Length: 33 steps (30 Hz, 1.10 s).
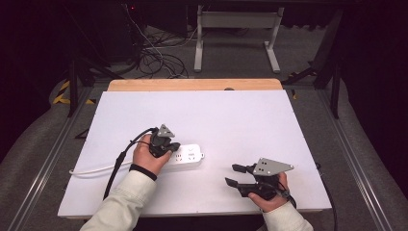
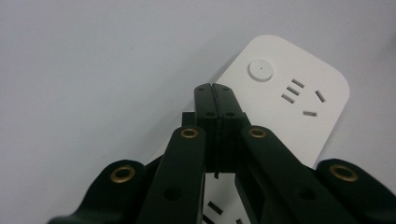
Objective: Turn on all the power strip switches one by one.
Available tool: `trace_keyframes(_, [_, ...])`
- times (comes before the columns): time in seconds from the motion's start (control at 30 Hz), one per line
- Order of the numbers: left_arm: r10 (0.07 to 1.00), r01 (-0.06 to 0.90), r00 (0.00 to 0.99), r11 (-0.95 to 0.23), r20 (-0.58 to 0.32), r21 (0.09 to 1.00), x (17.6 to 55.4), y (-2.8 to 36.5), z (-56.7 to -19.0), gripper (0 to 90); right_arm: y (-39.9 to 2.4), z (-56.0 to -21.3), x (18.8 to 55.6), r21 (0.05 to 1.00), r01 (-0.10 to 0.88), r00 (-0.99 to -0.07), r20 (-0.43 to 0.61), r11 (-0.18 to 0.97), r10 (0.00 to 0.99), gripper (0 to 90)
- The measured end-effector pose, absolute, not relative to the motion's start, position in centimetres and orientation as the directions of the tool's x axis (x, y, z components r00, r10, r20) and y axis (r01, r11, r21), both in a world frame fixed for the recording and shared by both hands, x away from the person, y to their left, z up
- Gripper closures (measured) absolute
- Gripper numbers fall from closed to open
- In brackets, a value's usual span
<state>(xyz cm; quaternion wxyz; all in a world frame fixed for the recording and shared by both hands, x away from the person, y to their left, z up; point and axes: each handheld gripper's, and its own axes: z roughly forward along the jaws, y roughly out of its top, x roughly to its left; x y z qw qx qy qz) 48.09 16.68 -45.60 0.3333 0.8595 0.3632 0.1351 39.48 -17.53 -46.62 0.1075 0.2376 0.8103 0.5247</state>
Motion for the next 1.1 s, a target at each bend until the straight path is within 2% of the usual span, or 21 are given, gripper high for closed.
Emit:
trace_keyframes(0.4, [0.712,0.510,0.700,-0.554,0.057,0.659,47.6,16.0,-45.6,90.0,-17.4,-46.8,39.6,0.897,0.281,-0.865,0.081,0.343,0.496,46.2])
trace_keyframes(0.43, [0.707,0.498,0.703,-0.571,0.083,0.653,47.5,15.7,-45.6,90.0,-17.4,-46.8,39.5,0.896,0.282,-0.865,0.082,0.342,0.496,46.1])
trace_keyframes(0.8, [0.702,0.506,0.707,-0.589,0.089,0.630,47.6,15.4,-45.5,90.0,-17.4,-46.8,39.5,0.893,0.293,-0.861,0.093,0.341,0.499,45.4])
trace_keyframes(0.83, [0.703,0.505,0.705,-0.594,0.098,0.626,47.5,15.2,-45.4,90.0,-17.4,-46.8,39.5,0.893,0.295,-0.860,0.093,0.340,0.501,45.3])
trace_keyframes(0.87, [0.698,0.492,0.702,-0.620,0.144,0.611,47.3,14.9,-45.3,90.0,-17.4,-46.8,39.5,0.893,0.295,-0.860,0.093,0.340,0.502,45.3])
trace_keyframes(0.97, [0.703,0.492,0.692,-0.625,0.163,0.605,47.0,14.7,-45.2,90.0,-17.5,-46.7,39.5,0.896,0.292,-0.859,0.091,0.336,0.504,45.3])
trace_keyframes(1.03, [0.704,0.481,0.695,-0.608,0.147,0.632,46.6,14.7,-45.2,90.0,-17.6,-46.7,39.5,0.896,0.291,-0.858,0.089,0.336,0.506,45.3])
trace_keyframes(1.1, [0.704,0.478,0.704,-0.568,0.095,0.670,46.9,15.2,-45.1,90.0,-17.7,-46.7,39.6,0.898,0.291,-0.856,0.090,0.330,0.509,45.3])
